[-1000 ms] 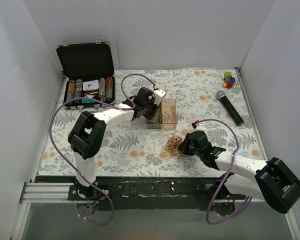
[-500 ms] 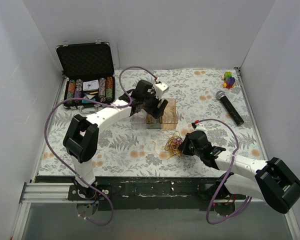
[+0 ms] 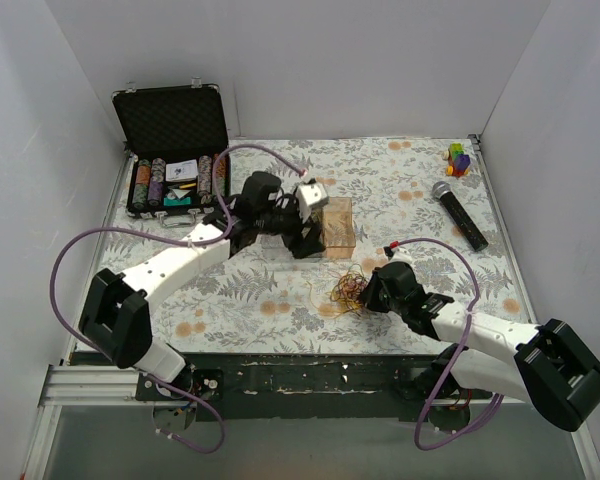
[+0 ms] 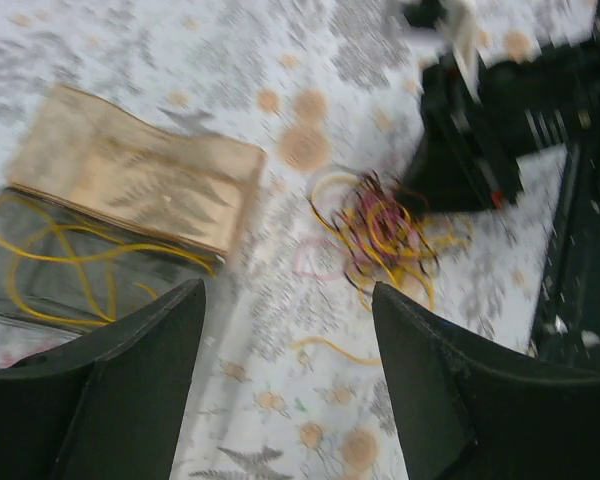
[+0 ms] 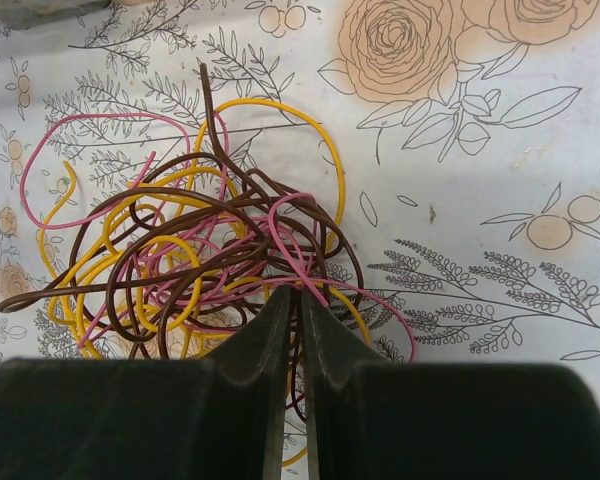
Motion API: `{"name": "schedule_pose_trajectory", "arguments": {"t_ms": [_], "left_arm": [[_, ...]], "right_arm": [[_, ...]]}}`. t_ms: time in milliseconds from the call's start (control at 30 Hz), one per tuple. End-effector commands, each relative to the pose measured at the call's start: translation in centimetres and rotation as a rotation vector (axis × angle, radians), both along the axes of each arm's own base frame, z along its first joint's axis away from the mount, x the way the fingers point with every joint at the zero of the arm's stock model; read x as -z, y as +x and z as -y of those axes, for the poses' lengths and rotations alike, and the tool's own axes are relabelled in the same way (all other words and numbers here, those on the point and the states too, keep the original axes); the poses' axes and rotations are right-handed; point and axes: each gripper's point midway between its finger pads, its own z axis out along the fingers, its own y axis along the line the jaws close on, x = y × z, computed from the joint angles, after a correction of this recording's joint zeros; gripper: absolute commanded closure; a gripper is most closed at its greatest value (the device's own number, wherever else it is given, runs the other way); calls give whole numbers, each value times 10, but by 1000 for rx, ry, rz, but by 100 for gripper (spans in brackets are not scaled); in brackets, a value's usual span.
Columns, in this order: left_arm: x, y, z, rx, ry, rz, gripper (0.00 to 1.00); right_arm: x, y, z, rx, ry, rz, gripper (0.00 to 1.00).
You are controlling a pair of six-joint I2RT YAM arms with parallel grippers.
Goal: Untangle the cables
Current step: Place the cable in the bin, then untie the cable.
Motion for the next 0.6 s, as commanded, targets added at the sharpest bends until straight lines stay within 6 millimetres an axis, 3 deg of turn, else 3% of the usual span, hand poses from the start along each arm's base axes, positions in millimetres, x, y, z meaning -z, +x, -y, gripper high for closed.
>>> {"name": "schedule_pose_trajectory", "arguments": {"t_ms": [0,133,267,567], "left_arm": [[30,-61,4,286,-10,69,36],[51,-85,15,387,-11,23,48],[73,-95,25,453,26,84,49],[101,-78,37,505,107,286,53]], "right_arm": [[32,-29,26,-18,-123,-111,85],[34,-31,27,-17,-117,-112,85],[33,-31,27,-22,-117,-109,85],[34,-34,29,-30,-117,-103,85]]}}
